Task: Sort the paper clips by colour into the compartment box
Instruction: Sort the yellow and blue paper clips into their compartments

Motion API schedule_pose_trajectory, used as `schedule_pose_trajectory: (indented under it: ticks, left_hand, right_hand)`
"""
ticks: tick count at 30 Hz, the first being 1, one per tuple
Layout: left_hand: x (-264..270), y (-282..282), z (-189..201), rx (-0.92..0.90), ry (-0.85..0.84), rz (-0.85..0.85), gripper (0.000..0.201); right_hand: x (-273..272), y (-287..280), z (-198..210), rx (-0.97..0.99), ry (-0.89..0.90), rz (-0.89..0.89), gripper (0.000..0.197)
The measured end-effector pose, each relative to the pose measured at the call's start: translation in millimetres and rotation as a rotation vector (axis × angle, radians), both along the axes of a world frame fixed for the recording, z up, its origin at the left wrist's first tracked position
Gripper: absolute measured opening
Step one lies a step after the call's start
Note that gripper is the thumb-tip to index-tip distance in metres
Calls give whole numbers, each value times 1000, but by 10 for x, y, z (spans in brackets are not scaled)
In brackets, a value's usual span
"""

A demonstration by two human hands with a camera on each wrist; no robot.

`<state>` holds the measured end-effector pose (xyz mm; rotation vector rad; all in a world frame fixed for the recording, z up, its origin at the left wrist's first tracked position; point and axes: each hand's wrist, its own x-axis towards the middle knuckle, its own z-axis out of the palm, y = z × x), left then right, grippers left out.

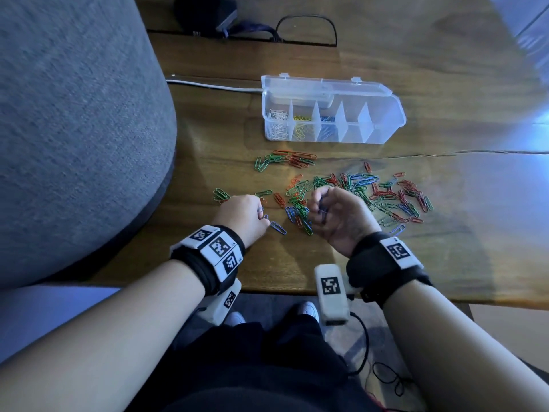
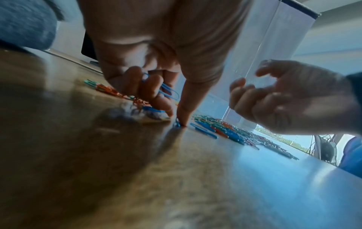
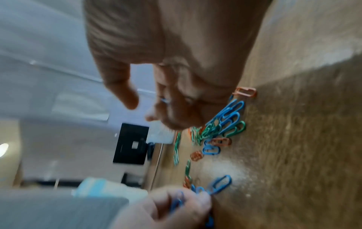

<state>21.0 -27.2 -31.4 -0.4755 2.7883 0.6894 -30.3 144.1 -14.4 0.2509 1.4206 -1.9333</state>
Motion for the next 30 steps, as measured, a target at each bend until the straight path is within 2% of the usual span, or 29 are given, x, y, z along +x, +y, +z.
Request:
schedule_pose_trajectory:
  ticks: [1,2,4,5,7,9,15,18,20,22,25,26,28,30]
  left_hand:
    - [-11,11,-4,-4,-8,-16,9]
    - [-22,24,-4,-14,-19,-42,8]
    - [-27,40,-6,-23,-37,-94,10]
    - [-27,34,-10,-5,-38,-105,11]
    - [-16,-16,-11,78,-19,-87,8]
    - [2,-108,6,178,21,-20,3]
    - [22,-478,18,478,52,226,19]
    - [25,-565,33,545,47,253,25]
    - [30,-555,50,549,53,234,25]
    - [35,-516,60,572,56,206,24]
    - [42,-460,79,584,52,171,24]
    - [43,-447,81,584,52,161,24]
    - [38,-422,96,593,53,160,21]
    - [26,-405,107,625,52,184,20]
  right_hand:
    - [2,-40,-31,151,84,40,12]
    - [9,-78,-81,370,243,116,17]
    - [61,-173,-151,795,624,339,9]
    - [104,-225,-162,957,754,458,5]
    - [185,-300,-206,1168,873,658,19]
    - [219,-341,-214,1218,883,712,22]
    - [171,-400,-90,1128,755,754,7]
    - [160,-416,-88,1131,752,805,20]
    - [144,-385,-122,1080,723,751,26]
    - [109,-310,-128,869,567,574,26]
    - [56,-165,-97,342,151,244,16]
    - [43,-124,-78,211,76,181,13]
    - [12,-49,-58,56,20,110,18]
    - [-26,-2,-27,-3,13,86,19]
